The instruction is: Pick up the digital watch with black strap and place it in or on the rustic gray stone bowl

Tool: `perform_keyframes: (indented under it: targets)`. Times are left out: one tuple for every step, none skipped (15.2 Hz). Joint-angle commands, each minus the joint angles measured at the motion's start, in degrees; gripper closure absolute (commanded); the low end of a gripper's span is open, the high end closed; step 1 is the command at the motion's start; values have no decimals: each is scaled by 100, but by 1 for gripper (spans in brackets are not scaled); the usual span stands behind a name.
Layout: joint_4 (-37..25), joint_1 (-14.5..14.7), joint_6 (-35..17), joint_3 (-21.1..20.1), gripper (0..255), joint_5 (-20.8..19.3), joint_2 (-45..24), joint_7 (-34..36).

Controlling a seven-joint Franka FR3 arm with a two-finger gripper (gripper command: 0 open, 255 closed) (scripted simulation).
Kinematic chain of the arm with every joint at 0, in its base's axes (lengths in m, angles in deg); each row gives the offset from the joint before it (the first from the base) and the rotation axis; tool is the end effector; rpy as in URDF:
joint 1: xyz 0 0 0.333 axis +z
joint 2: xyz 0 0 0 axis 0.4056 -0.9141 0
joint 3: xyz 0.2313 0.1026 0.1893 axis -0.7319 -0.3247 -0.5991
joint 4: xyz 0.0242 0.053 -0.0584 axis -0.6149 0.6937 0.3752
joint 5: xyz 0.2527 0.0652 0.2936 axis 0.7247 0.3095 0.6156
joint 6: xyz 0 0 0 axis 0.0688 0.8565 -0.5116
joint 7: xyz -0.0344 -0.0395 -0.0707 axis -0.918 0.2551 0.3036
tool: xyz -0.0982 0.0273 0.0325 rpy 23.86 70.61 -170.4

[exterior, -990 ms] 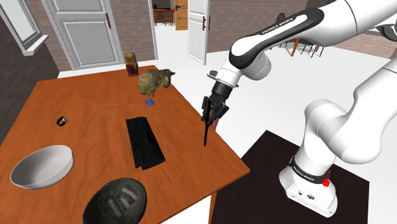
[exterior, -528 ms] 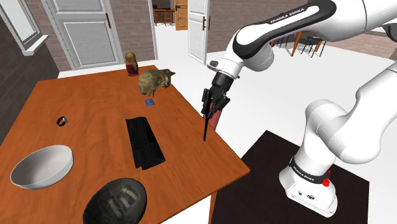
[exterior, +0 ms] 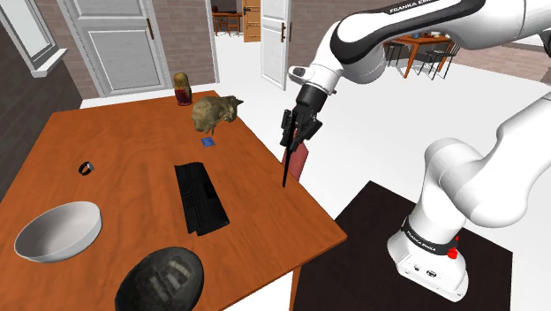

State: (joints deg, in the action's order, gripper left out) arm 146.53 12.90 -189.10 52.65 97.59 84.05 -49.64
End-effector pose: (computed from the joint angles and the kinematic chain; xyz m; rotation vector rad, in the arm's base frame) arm 0.3906 0.0994 0.4600 -2.0521 -1.5418 -0.5100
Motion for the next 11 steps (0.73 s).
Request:
perform_keyframes:
  targets:
    - [-82,-16,106,-44,255,-41,53,108]
    - [-135,-26,170,-60,255,-65,77,160]
    - [-189,-35,234,-76,255,-87,100,210]
    - [-245,-44,298,-90,255,-108,121,259]
    - [-286,-49,344,-101,255,-123,135,295]
    - [-319,36,246,-198,255,-41,63,383]
    - [-359,120,149,-293,255,40,-16,470]
    - [-407,205,54,-386,255,119,-101,555]
    - [-462,287,-39,-476,255,196,-193,638]
    - [-525,369,-129,-564,255,271,-290,721]
    - [-595,448,-217,-651,255,344,-393,802]
